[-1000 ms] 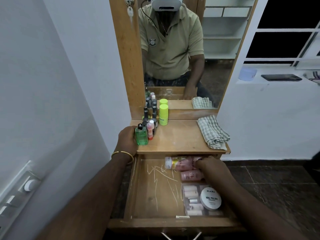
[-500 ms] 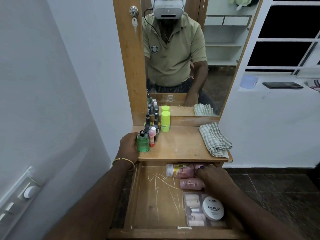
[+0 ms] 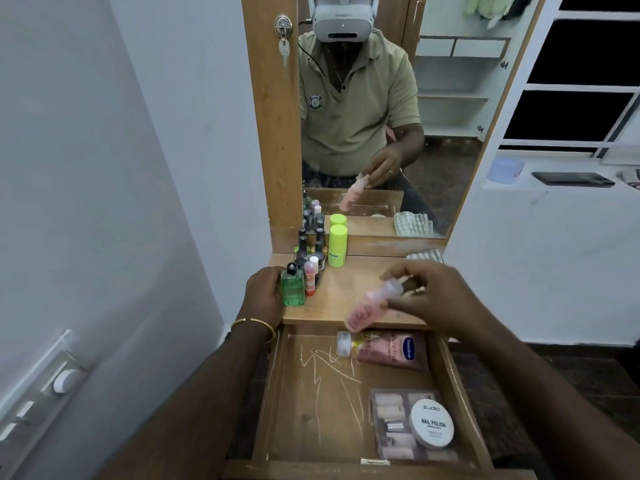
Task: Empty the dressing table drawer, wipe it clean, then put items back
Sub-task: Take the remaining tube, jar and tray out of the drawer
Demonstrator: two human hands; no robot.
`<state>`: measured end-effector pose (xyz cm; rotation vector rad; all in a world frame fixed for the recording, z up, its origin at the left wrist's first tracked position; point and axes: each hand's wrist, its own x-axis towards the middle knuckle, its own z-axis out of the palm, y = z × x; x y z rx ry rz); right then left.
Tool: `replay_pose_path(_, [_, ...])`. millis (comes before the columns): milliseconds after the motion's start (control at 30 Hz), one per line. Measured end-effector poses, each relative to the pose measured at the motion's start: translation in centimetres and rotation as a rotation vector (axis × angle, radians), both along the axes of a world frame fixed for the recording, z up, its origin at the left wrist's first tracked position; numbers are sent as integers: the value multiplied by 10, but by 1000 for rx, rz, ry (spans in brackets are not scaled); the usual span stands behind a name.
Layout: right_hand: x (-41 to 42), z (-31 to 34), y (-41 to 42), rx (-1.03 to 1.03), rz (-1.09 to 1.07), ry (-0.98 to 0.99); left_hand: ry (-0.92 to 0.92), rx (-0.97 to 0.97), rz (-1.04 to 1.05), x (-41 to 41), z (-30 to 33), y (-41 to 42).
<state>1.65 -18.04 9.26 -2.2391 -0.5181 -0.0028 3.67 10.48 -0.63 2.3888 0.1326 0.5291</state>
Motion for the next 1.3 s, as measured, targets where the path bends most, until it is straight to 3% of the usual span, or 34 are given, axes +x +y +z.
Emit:
replay_pose_path(233, [66, 19, 30, 63, -108, -183, 14, -39, 8, -3, 4, -3])
replay_pose_path(433, [105, 4, 54, -47, -161, -236, 4, -17, -15, -5, 6, 0])
replay_pose_path(1300, [129, -8, 69, -145, -143, -337, -21, -43, -7, -1, 2, -1])
